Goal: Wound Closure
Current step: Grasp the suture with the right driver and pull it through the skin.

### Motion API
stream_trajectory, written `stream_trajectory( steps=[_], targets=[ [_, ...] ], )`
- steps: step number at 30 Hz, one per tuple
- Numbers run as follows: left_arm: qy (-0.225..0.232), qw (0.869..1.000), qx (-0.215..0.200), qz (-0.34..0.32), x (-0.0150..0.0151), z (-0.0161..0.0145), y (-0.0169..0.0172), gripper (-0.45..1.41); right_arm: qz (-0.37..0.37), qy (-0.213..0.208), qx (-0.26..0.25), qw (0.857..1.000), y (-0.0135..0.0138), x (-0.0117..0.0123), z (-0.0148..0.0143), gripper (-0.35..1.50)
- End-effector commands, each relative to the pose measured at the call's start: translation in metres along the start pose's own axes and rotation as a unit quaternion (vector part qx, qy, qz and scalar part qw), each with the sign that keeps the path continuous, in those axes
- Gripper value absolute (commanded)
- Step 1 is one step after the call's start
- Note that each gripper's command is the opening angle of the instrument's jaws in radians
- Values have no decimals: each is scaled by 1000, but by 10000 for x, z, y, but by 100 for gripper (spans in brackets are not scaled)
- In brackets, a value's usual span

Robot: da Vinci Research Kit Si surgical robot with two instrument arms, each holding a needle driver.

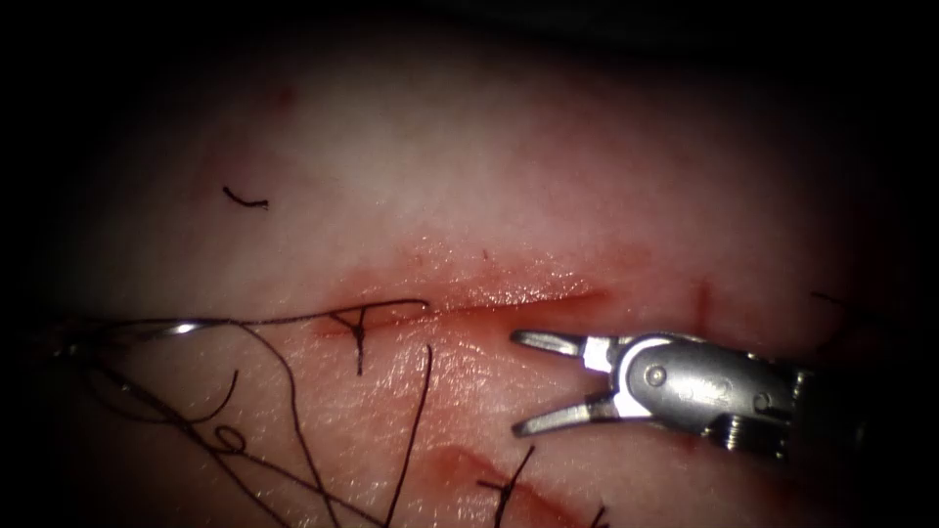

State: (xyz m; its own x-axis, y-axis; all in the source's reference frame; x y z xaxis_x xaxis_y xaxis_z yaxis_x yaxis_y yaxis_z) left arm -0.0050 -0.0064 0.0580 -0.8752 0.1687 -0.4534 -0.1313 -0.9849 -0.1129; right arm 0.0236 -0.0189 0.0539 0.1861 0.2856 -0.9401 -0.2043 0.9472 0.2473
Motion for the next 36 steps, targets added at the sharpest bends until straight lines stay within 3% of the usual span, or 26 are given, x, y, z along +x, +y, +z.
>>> stream_trajectory(
  steps=[1,3,4,6,8,11,13,20,24,26,27,28,29,36],
  targets=[
    [-5,1000,6,6,3,5,-6,-45,-2,0,-1,1000,-1,-9,11,140],
    [-8,1000,20,9,4,1,-7,-45,-3,0,-1,1000,-2,-11,12,140],
    [-5,998,57,2,7,-9,-12,-45,-5,-1,-3,1000,-5,-15,15,138],
    [4,997,75,-1,8,-13,-14,-45,-6,-2,-2,1000,-6,-16,17,138],
    [69,982,175,-20,20,-27,-21,-45,-10,-11,-2,1000,-7,-23,27,131],
    [89,974,208,-26,25,-30,-24,-45,-16,-18,-3,1000,-8,-29,37,130],
    [110,961,249,-39,29,-33,-26,-45,-30,-25,-7,999,-11,-39,52,128],
    [128,955,263,-46,27,-27,-27,-45,-47,-32,-24,998,-8,-62,88,126],
    [129,954,267,-43,27,-22,-24,-45,-52,-45,-29,997,-7,-74,111,116],
    [130,954,267,-43,28,-22,-23,-45,-54,-48,-29,997,-7,-78,115,94],
    [131,954,266,-42,28,-21,-23,-45,-55,-52,-32,997,-7,-80,114,54],
    [132,954,266,-42,29,-21,-22,-45,-44,-65,-34,996,-9,-83,112,-15],
    [132,954,266,-42,29,-21,-22,-45,-45,-84,-39,995,-9,-83,109,-35],
    [135,953,266,-52,26,-13,-24,-45,-46,-107,-30,993,-33,-69,85,-35]
  ],
)
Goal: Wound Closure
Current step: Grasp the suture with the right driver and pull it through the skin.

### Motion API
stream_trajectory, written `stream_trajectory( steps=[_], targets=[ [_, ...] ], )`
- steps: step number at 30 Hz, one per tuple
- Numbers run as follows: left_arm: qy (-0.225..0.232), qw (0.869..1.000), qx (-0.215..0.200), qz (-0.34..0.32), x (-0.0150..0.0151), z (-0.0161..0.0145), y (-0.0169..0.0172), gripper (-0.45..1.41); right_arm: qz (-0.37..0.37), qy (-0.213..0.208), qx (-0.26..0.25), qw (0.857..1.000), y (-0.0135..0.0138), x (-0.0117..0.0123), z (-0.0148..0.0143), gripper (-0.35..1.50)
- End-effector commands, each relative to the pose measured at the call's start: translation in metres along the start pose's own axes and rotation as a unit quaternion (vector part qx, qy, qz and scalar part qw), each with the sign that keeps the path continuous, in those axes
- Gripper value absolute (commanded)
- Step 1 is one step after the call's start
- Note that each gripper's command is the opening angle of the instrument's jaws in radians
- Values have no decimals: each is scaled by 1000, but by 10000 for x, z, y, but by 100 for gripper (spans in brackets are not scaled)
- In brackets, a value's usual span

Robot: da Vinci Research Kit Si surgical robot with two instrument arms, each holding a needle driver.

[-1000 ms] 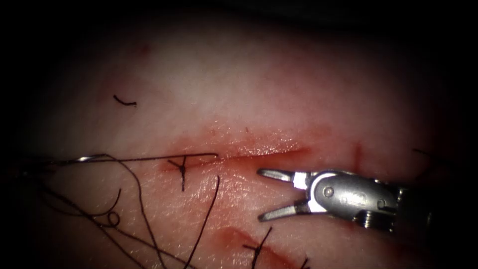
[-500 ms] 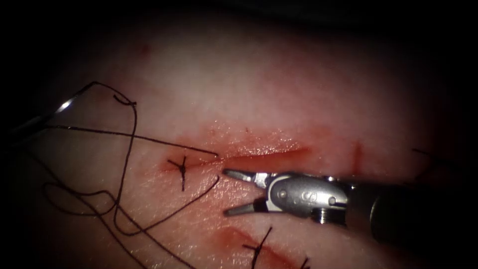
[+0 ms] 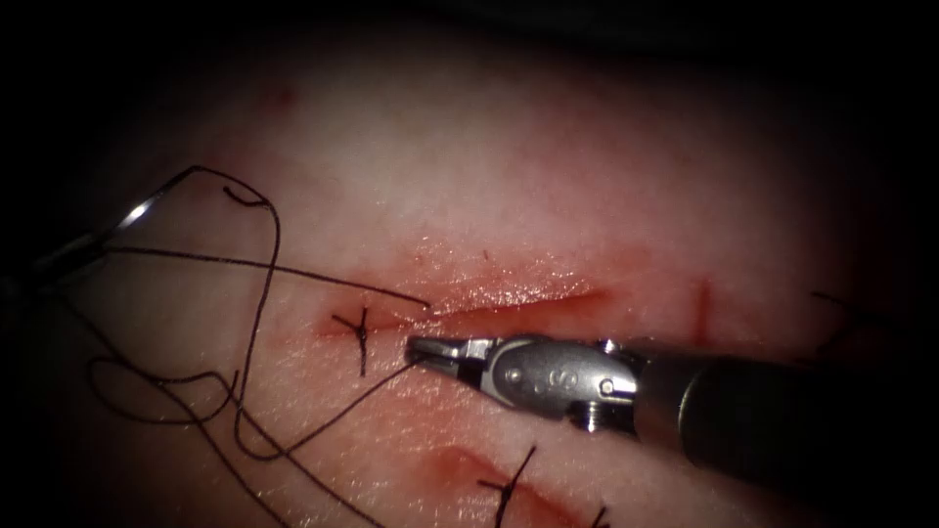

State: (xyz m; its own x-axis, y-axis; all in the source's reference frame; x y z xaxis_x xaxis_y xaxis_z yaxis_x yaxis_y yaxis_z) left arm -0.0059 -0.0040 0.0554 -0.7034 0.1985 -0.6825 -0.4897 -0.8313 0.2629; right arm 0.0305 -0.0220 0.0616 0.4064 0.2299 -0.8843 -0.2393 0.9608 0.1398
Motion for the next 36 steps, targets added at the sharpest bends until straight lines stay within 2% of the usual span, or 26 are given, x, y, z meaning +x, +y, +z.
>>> stream_trajectory(
  steps=[1,4,5,12,16,19,21,22,23,24,25,27,31,36],
  targets=[
    [1,1000,0,-3,-1,11,1,-45,-2,-1,7,1000,-15,6,0,-35],
    [0,1000,-1,-13,-8,20,5,-45,-4,-5,16,1000,-36,20,-16,-35],
    [-1,1000,-5,-18,-12,27,7,-45,-6,0,28,1000,-51,33,-28,-35],
    [8,999,-13,-44,-25,46,10,-45,-15,2,86,996,-111,76,-67,-35],
    [11,998,-15,-54,-35,48,7,-45,-14,5,150,989,-167,113,-89,-35],
    [12,998,-16,-56,-37,45,4,-45,-7,12,171,985,-181,130,-97,-35],
    [13,998,-17,-58,-40,42,2,-45,0,36,167,985,-173,141,-100,-35],
    [14,998,-18,-60,-42,38,0,-45,14,55,163,985,-155,145,-101,64],
    [12,998,-17,-60,-43,36,-1,-45,7,64,159,985,-145,146,-101,109],
    [10,998,-17,-63,-44,32,-2,-45,2,74,154,985,-134,146,-102,125],
    [10,998,-18,-61,-44,29,-3,-45,3,87,148,985,-120,145,-102,135],
    [9,998,-19,-64,-45,23,-6,-45,11,106,141,984,-99,141,-103,143],
    [10,998,-22,-63,-49,21,-11,-45,-11,138,120,983,-43,121,-95,148],
    [6,998,-21,-61,-58,23,-17,-45,-23,136,104,985,-6,91,-77,148]
  ],
)
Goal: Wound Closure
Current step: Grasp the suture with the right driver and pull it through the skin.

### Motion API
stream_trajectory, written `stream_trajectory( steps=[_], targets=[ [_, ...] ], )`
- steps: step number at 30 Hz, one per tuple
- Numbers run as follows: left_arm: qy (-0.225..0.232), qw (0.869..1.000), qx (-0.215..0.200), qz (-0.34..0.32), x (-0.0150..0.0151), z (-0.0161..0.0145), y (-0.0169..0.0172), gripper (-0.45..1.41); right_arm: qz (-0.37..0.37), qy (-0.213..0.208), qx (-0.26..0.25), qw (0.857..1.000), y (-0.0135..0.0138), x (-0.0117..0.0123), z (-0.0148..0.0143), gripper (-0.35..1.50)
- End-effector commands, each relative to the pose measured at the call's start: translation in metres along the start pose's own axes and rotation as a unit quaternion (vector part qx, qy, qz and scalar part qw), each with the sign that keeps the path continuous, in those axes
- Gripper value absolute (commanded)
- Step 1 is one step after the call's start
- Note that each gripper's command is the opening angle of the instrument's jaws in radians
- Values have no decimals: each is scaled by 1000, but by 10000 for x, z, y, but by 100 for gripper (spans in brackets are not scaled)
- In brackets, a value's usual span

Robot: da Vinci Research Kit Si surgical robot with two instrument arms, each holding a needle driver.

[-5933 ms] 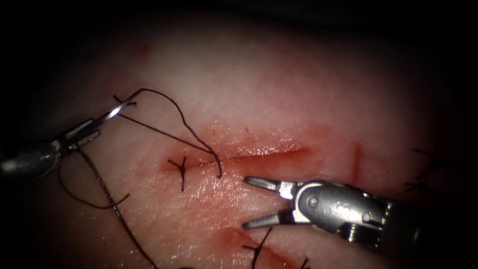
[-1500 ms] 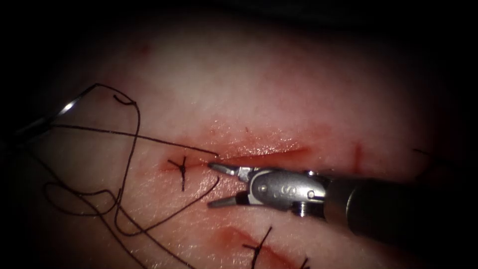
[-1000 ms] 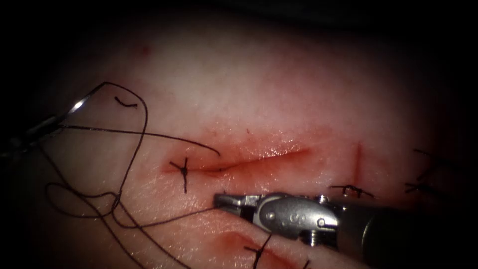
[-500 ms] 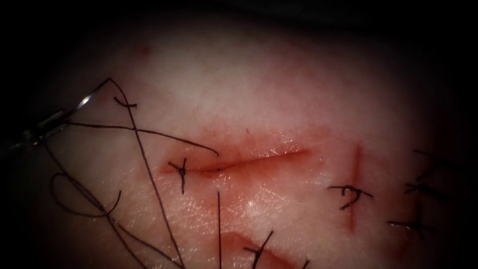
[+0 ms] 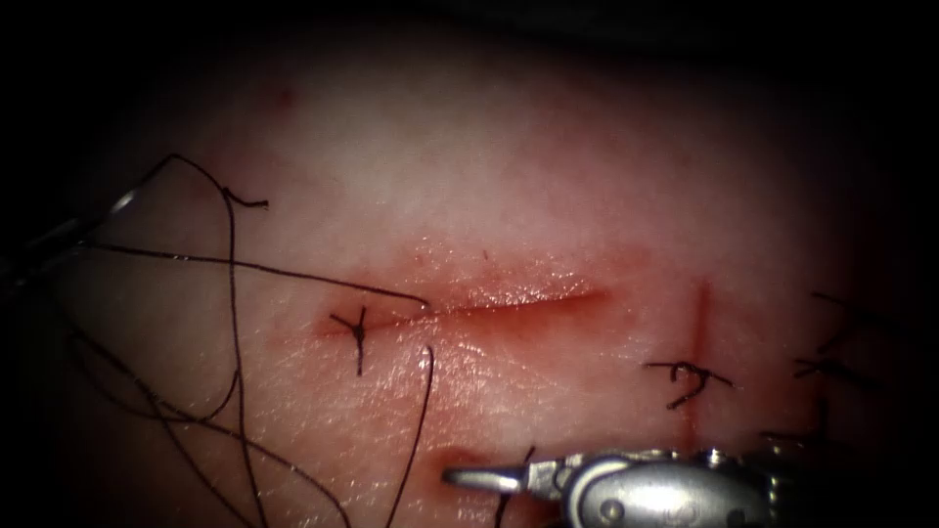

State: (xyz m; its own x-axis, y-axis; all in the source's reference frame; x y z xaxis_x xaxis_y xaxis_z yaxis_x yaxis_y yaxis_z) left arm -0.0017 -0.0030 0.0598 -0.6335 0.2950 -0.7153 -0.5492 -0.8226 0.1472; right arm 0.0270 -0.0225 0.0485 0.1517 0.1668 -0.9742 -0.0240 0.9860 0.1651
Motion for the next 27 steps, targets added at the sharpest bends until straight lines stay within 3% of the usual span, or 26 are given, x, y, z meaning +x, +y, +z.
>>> stream_trajectory(
  steps=[1,7,10,18,20,21,23,27],
  targets=[
    [-3,1000,1,2,-2,8,-2,-45,-6,-2,-4,1000,18,-22,8,148],
    [-2,1000,17,-9,-9,3,-12,-45,-39,-26,-37,998,46,-70,25,145],
    [-3,1000,19,-10,-7,5,-10,-45,-69,-51,-32,996,48,-98,44,143],
    [-3,1000,20,-11,-4,8,-6,-45,-88,-74,-31,993,42,-127,75,131],
    [-3,1000,20,-11,-4,8,-6,-45,-89,-90,-43,991,42,-129,75,104],
    [-3,1000,20,-11,-4,8,-6,-45,-89,-105,-54,989,42,-129,75,71],
    [-3,1000,20,-11,-4,8,-6,-45,-88,-120,-52,987,42,-129,73,-30],
    [-2,1000,20,-11,-4,9,-6,-45,-57,-147,-77,985,36,-120,63,-35]
  ],
)
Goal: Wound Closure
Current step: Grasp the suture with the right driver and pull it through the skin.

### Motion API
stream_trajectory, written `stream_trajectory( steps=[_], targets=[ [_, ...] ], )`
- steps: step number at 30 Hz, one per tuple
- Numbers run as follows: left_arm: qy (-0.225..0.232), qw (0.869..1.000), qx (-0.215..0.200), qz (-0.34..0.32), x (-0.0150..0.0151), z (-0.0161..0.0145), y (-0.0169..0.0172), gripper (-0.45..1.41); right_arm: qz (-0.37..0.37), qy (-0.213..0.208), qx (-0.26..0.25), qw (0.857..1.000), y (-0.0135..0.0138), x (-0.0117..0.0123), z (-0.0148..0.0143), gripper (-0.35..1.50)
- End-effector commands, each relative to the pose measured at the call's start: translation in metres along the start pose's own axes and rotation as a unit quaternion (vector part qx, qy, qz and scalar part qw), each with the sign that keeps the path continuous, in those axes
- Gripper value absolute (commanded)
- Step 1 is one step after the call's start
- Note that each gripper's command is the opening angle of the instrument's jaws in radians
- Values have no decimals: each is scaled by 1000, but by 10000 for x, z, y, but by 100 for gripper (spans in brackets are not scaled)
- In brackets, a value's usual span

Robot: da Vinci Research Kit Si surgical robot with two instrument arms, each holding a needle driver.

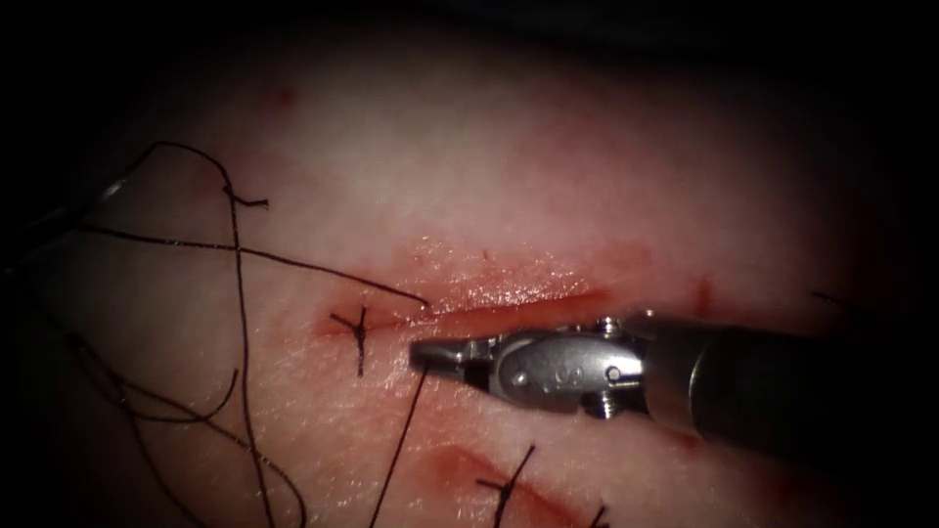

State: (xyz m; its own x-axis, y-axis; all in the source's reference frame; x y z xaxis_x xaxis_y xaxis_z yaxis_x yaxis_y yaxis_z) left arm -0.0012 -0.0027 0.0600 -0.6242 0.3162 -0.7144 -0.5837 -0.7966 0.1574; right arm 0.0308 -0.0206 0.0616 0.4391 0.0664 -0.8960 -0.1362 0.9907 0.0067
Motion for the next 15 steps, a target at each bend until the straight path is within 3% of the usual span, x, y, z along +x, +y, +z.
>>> stream_trajectory(
  steps=[1,8,15],
  targets=[
    [1,1000,1,0,0,10,0,-45,2,-3,1,1000,-7,2,-1,-35],
    [4,1000,2,0,-3,16,2,-45,6,-4,42,999,-59,36,-52,-35],
    [5,1000,2,-1,-2,18,3,-45,13,13,100,995,-132,100,-111,-35]
  ],
)
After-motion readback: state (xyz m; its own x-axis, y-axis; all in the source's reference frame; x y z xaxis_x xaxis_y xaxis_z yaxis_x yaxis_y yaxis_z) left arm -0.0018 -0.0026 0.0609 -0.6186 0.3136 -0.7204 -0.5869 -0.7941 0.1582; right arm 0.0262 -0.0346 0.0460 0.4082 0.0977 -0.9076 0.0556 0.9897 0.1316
